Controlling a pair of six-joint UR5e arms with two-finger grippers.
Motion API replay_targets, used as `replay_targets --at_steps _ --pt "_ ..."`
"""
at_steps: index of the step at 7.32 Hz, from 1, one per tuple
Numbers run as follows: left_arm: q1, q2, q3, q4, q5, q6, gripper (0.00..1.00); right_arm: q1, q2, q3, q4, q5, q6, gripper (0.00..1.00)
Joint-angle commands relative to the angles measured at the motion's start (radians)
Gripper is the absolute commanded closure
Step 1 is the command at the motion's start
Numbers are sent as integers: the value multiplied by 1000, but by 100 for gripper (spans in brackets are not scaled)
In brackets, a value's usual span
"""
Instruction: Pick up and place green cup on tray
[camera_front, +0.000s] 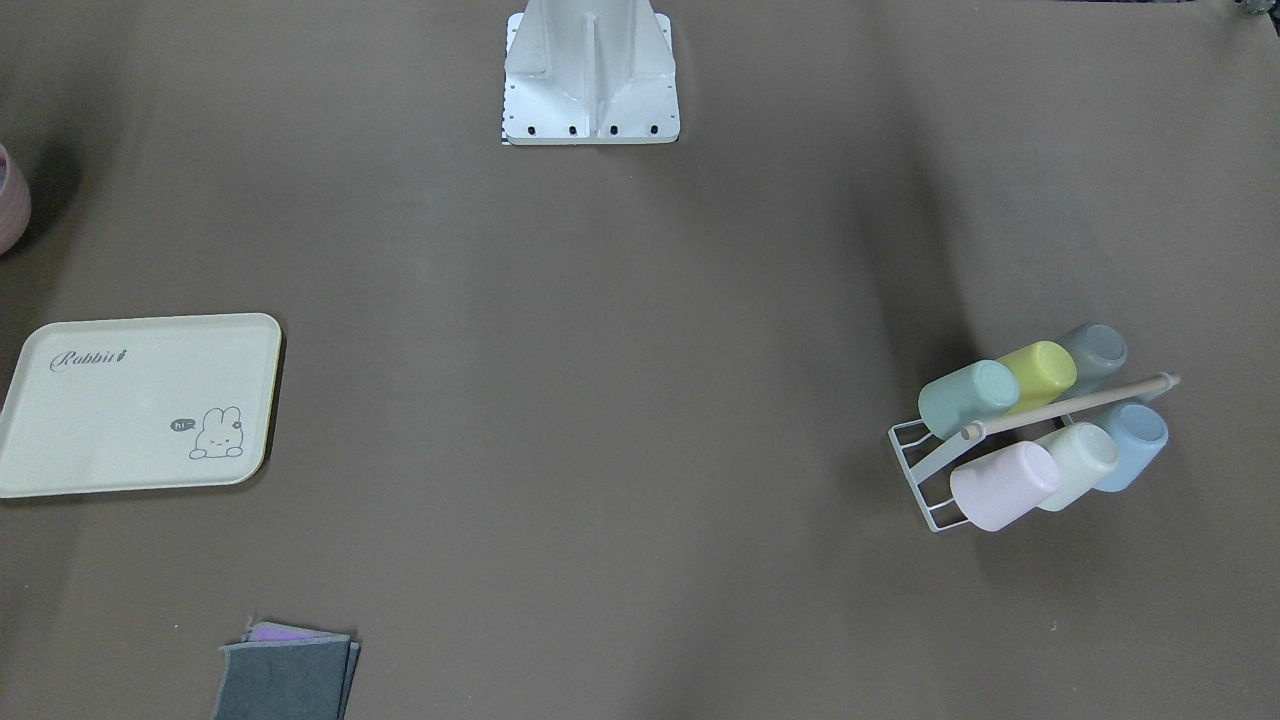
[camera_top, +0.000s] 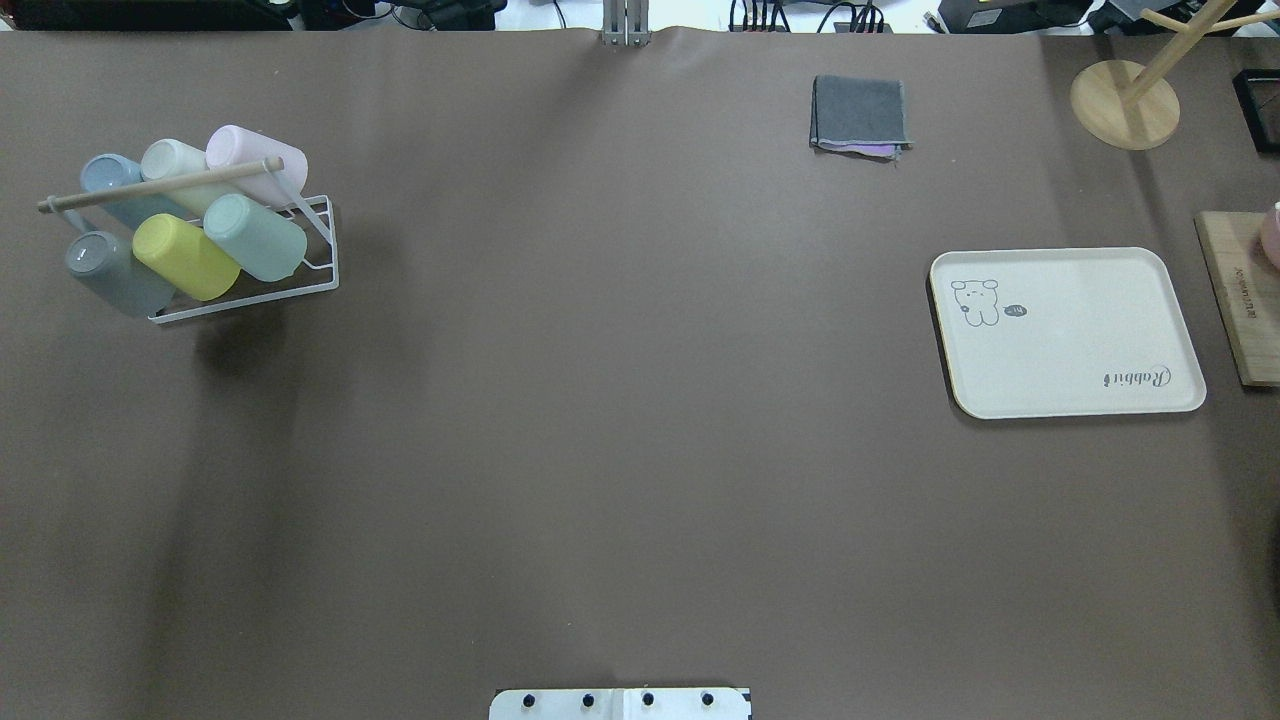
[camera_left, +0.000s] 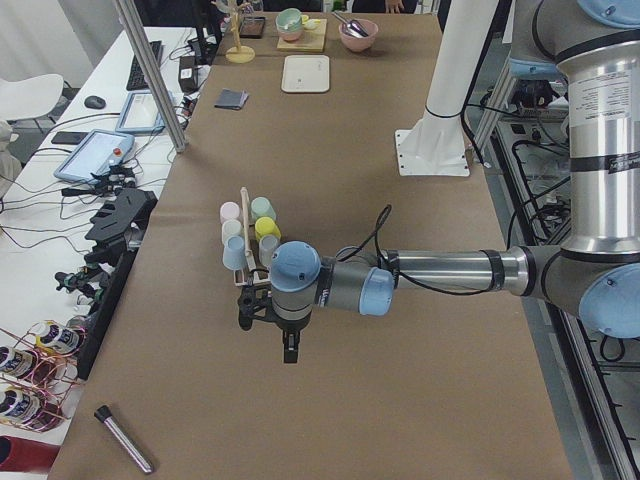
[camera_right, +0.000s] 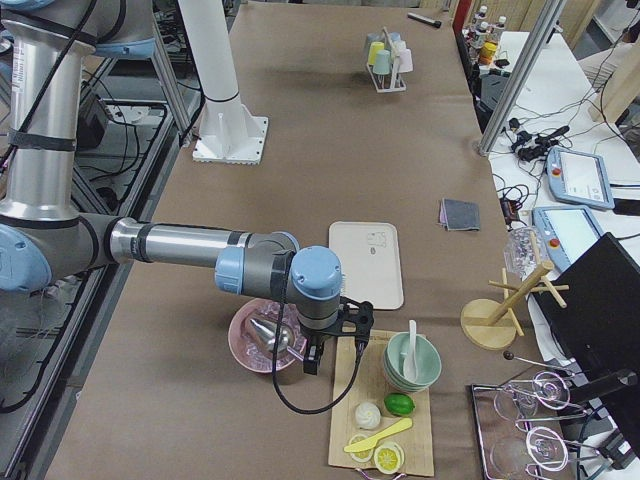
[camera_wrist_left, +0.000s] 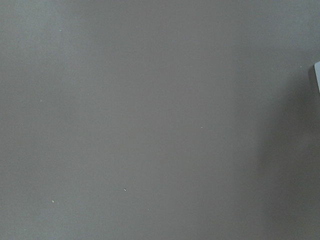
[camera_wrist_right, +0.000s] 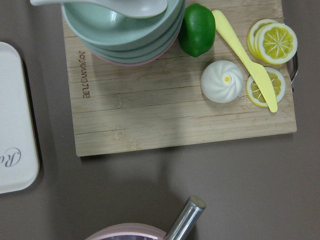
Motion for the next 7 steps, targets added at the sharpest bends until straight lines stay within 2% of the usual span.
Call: replay_targets --at_steps 1,3,5,7 --pt "0 0 0 0 0 0 2 -15 3 1 4 28 0 2" --pt "0 0 0 0 0 0 2 -34 3 1 4 32 -1 1" --pt "0 0 0 0 0 0 2 -124 16 4 12 29 41 1" --pt "0 2 0 0 0 0 2 -205 86 -4 12 24 136 1"
